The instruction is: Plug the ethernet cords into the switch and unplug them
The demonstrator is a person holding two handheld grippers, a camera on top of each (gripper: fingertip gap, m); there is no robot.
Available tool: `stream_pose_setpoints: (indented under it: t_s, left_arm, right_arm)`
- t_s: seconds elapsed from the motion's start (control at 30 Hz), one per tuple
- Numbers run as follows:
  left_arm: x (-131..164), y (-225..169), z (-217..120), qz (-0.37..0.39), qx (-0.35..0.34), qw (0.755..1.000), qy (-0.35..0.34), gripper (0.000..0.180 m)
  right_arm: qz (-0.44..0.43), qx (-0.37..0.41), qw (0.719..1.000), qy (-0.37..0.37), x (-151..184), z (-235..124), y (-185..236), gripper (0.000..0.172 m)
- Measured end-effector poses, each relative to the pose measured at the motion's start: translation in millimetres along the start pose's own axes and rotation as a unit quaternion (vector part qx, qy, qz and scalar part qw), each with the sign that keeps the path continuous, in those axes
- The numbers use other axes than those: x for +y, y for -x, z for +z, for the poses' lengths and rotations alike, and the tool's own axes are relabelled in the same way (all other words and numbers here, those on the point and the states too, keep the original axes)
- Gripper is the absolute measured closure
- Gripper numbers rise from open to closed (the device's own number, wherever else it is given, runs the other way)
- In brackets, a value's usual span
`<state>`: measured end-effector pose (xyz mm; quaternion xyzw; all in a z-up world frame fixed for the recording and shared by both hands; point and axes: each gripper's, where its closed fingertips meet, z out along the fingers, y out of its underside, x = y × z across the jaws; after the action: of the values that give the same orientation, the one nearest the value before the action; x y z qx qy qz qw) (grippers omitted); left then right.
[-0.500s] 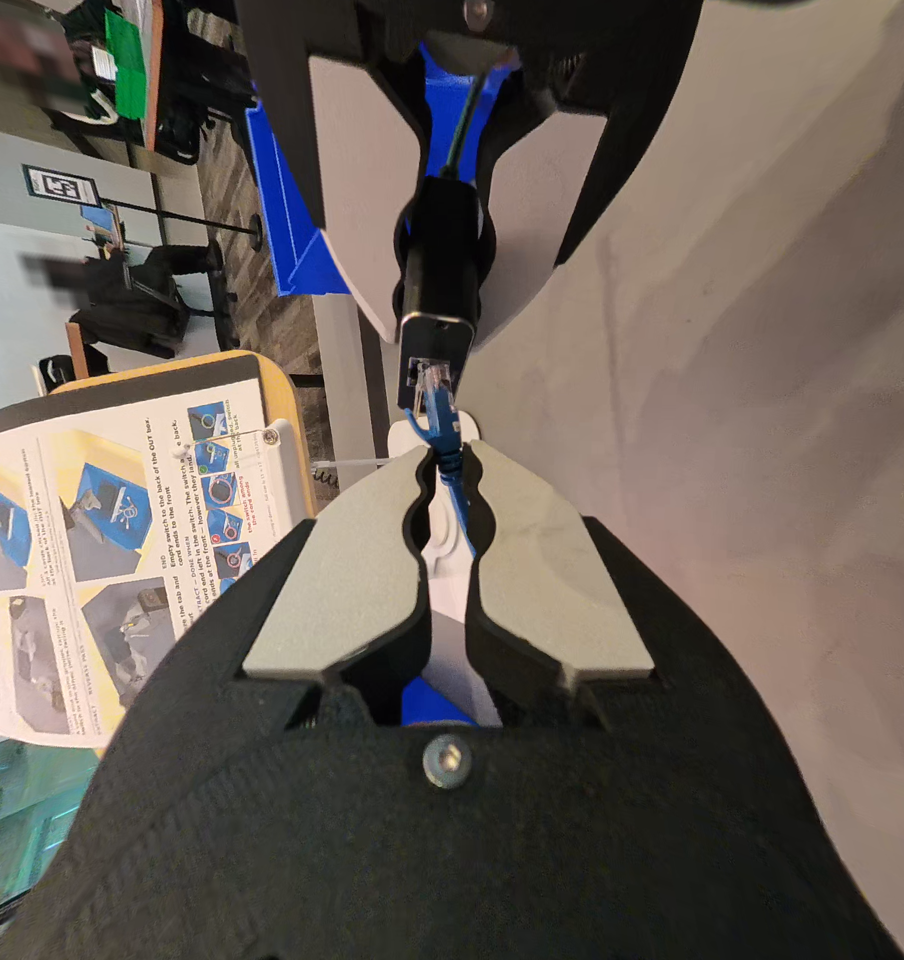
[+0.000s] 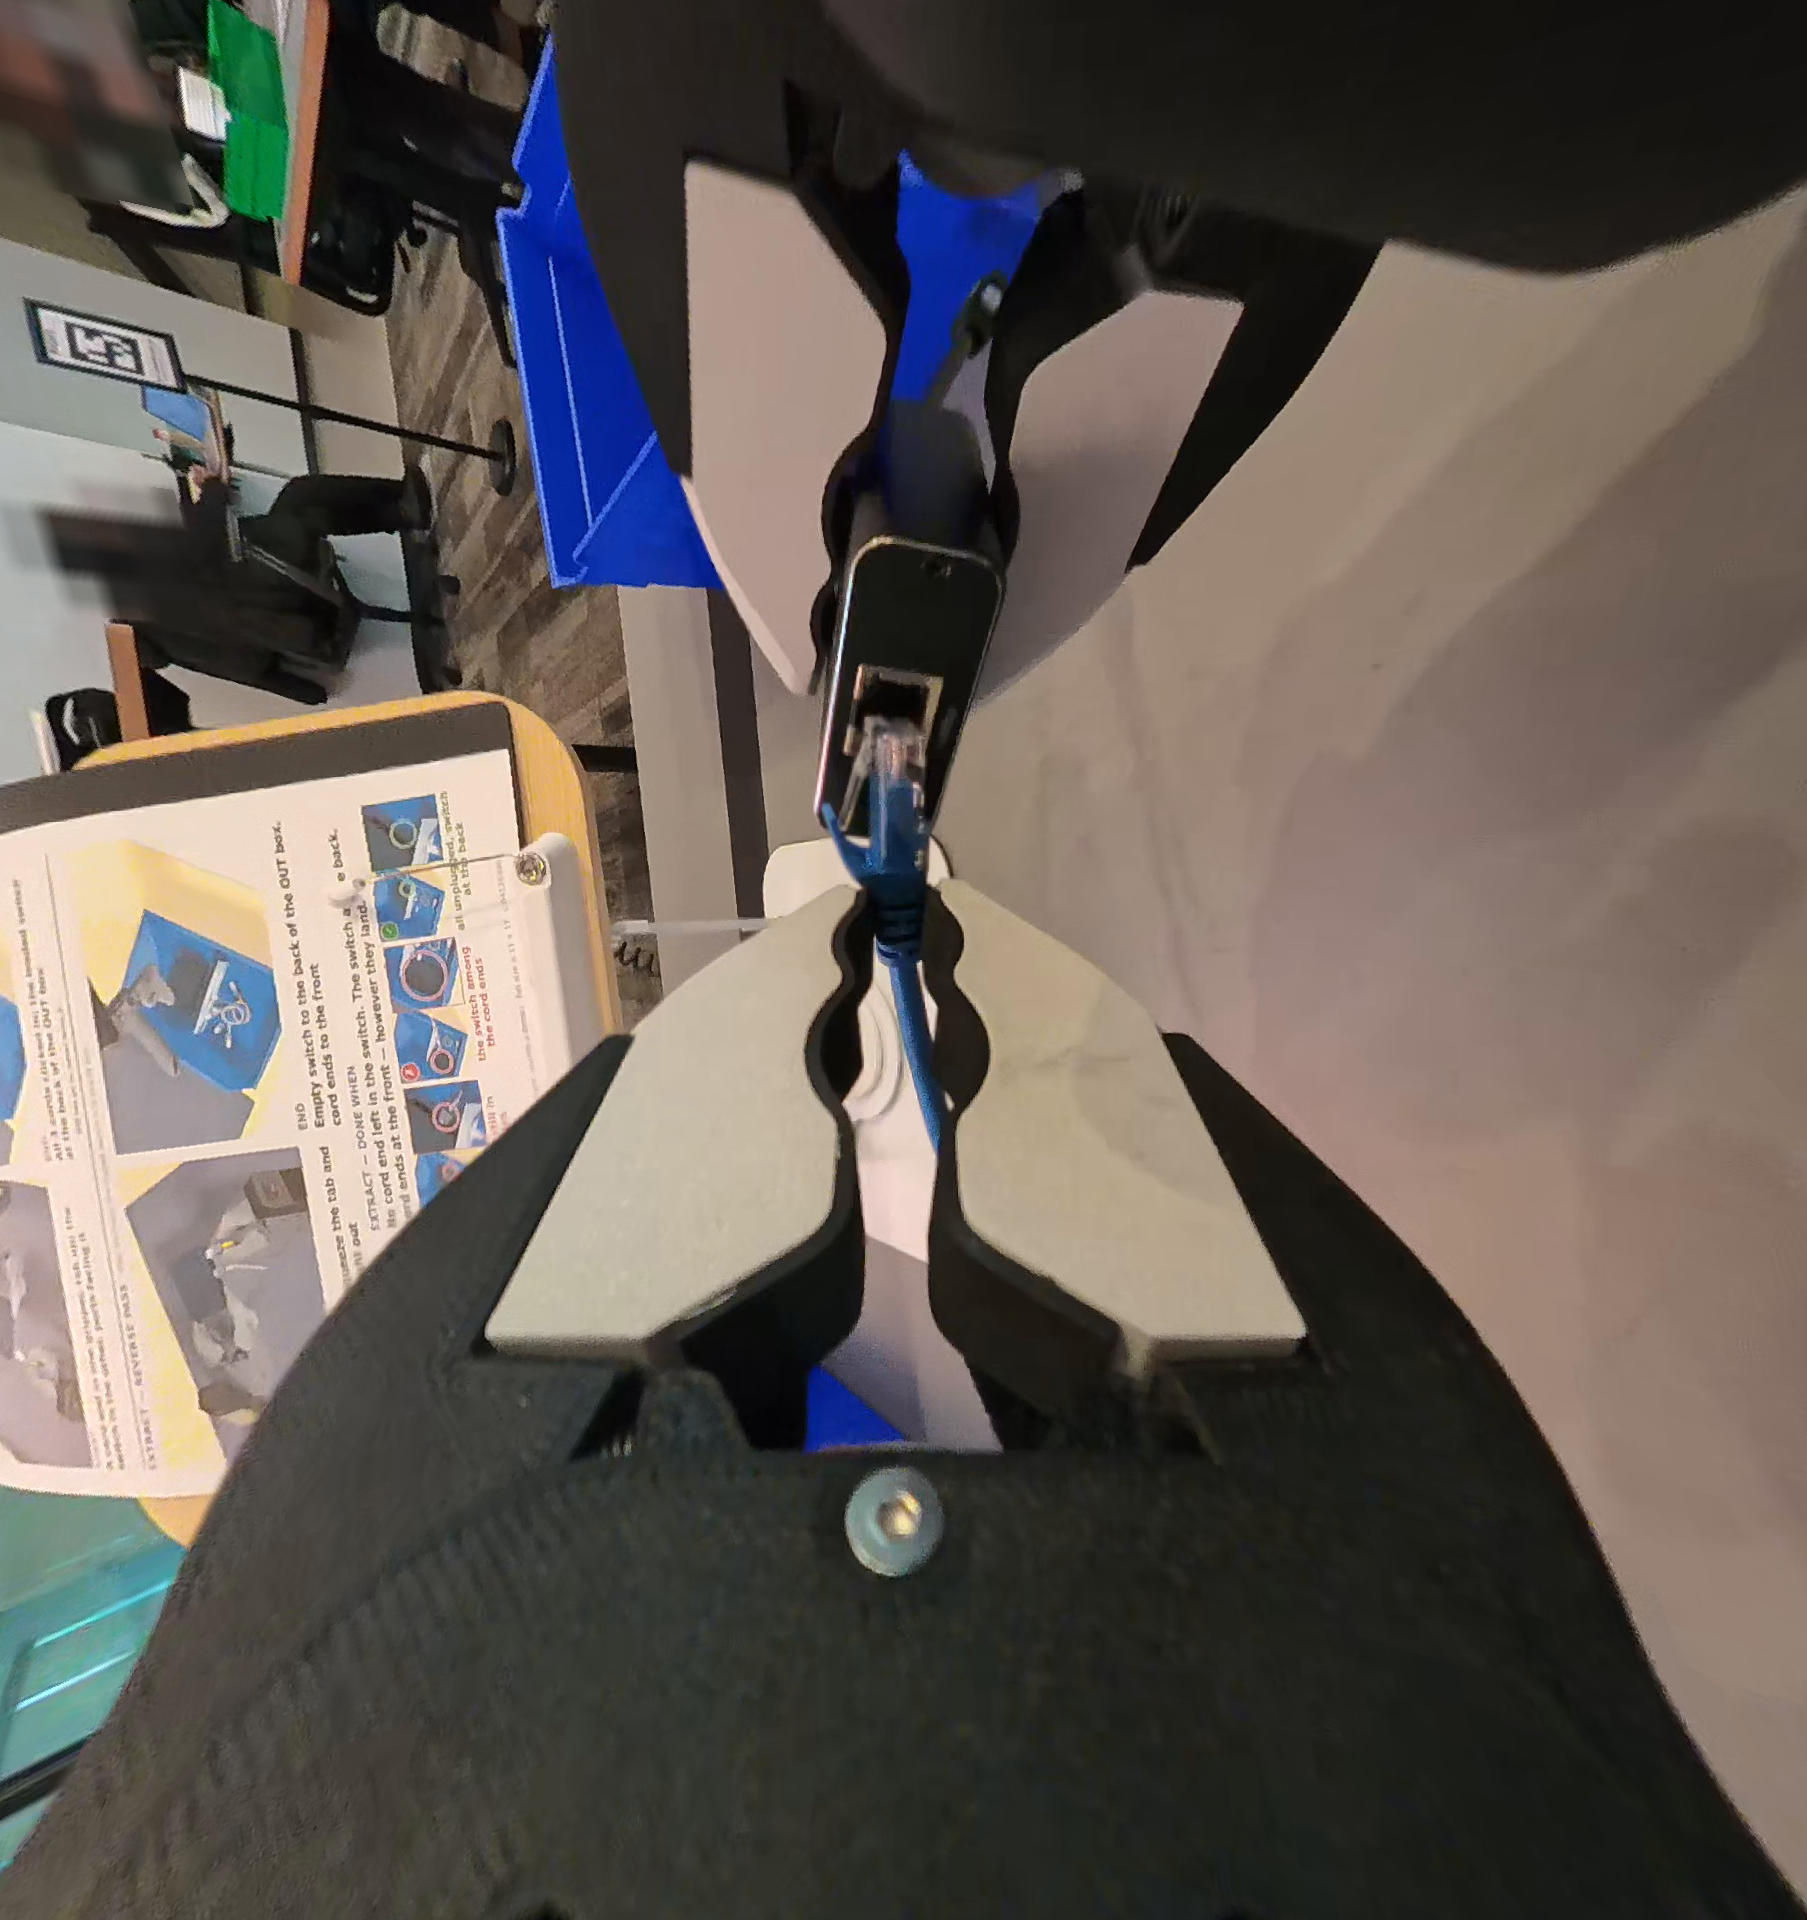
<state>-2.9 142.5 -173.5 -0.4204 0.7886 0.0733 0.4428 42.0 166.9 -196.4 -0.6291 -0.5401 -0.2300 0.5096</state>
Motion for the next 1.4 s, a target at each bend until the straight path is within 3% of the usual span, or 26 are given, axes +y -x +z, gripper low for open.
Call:
stream_pose_setpoints:
  t_s: [0.37, 0.5, 0.7, 0.87, 0.97, 1.1, 1.23, 1.4]
  left_arm:
    - [13.3, -3.7, 11.3, -0.040, 0.018, 0.999, 0.015, 0.173]
    - [35.1, -7.2, 20.9, -0.082, 0.030, 0.996, 0.030, 0.172]
    - [84.9, -64.3, 57.3, -0.100, 0.091, 0.987, 0.092, 0.173]
    - [105.1, -105.7, 77.1, -0.127, 0.172, 0.970, 0.114, 0.168]
    - [104.9, -107.8, 81.3, -0.144, 0.181, 0.969, 0.092, 0.144]
    - [81.7, -78.1, 76.1, -0.170, 0.134, 0.976, 0.012, 0.134]
    - [37.6, -53.6, 64.8, -0.130, 0.087, 0.985, -0.079, 0.135]
    - [12.9, -66.2, 72.9, -0.044, 0.079, 0.991, -0.101, 0.150]
  right_arm:
    - [-0.017, -0.005, 0.999, 0.032, 6.9, 3.4, 6.4, 0.145]
    - [-0.004, -0.025, 0.999, 0.045, 14.6, 9.9, 14.7, 0.145]
    - [-0.003, -0.067, 0.995, 0.068, 33.9, 23.2, 38.6, 0.145]
    - [0.005, -0.090, 0.994, 0.064, 36.7, 28.0, 49.7, 0.145]
    - [0.007, -0.107, 0.992, 0.062, 39.6, 29.9, 57.4, 0.145]
    - [0.024, -0.129, 0.990, 0.050, 37.1, 30.7, 63.5, 0.145]
    - [0.031, -0.162, 0.985, 0.040, 29.8, 30.1, 73.3, 0.145]
    - [0.047, -0.191, 0.980, 0.026, 16.5, 26.3, 81.4, 0.145]
